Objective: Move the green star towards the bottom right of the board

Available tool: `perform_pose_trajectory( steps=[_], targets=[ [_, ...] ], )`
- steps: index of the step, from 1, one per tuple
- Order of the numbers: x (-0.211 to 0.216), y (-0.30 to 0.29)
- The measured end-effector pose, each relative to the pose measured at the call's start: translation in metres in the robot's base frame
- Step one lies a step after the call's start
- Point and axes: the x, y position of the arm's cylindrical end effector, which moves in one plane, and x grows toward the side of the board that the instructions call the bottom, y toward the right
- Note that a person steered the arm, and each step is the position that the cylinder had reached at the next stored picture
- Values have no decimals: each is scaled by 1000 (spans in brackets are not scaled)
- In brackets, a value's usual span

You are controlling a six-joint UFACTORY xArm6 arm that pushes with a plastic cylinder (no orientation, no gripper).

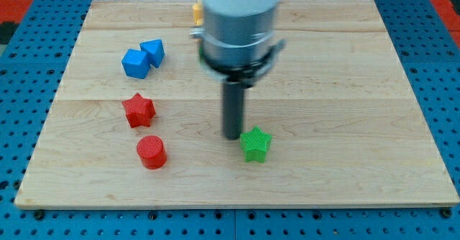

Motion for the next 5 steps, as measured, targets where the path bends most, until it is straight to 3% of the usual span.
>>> perform_pose_trajectory(
  steps=[1,3,5],
  targets=[
    [29,-14],
    [9,100],
    [69,85]
  ],
)
